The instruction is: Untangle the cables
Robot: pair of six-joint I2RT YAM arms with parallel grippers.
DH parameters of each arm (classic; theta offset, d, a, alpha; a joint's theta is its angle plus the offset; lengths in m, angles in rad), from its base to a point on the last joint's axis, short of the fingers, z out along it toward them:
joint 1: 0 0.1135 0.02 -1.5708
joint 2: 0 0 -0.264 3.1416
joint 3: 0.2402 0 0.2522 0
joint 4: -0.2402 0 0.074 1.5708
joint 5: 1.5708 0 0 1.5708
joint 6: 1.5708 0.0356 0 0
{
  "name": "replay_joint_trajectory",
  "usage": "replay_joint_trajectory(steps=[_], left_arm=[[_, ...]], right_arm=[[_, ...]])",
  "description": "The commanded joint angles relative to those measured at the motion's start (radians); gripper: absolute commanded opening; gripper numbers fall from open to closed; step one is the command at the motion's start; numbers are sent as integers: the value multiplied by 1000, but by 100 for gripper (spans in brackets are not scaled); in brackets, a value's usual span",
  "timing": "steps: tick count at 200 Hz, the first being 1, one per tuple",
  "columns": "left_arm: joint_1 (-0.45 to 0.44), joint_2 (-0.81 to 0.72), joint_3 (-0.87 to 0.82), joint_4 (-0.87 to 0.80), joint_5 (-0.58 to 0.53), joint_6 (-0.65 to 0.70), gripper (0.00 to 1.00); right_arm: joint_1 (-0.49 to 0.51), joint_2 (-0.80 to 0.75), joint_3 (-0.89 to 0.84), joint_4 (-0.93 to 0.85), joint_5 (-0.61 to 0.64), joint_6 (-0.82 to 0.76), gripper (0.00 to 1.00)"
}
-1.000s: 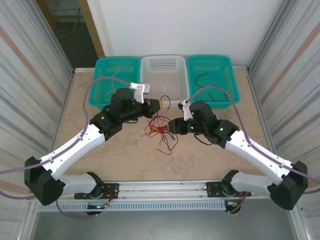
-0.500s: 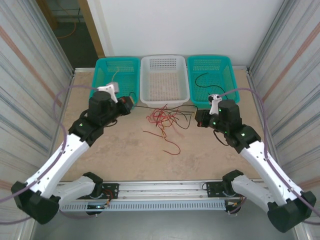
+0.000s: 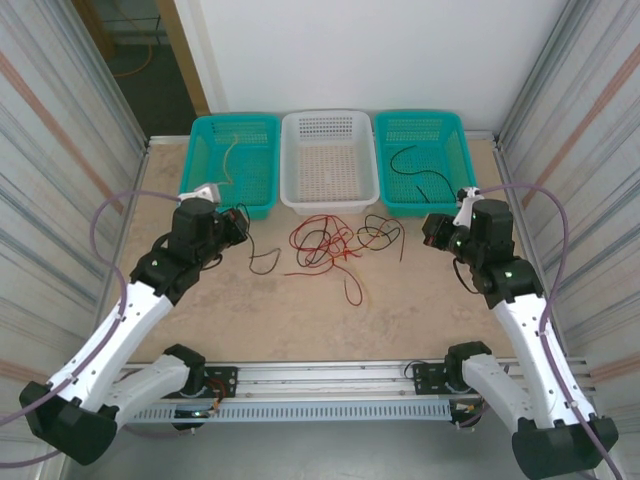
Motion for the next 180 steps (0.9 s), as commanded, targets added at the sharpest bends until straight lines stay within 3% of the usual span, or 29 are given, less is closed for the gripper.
replay_joint_trajectory(steps=[1, 20, 46, 91, 148, 180], left_arm=[[0, -16, -7, 142, 140, 27, 0], [-4, 18, 39, 182, 244, 44, 0], [-43, 69, 137, 202, 325, 94, 0], [-139, 194, 344, 261, 410, 164, 0], [-180, 518, 691, 417, 467, 158, 0], [-202, 757, 915, 544, 458, 139, 0]], right_arm=[[17, 12, 67, 4, -93, 24, 8], [78, 43, 97, 0, -80, 8, 31], [186, 88, 131, -28, 35, -20, 65], [187, 116, 105, -60, 195, 35, 68], [7, 5, 90, -235, 431, 156, 69], [-89, -79, 23, -242, 339, 203, 70]])
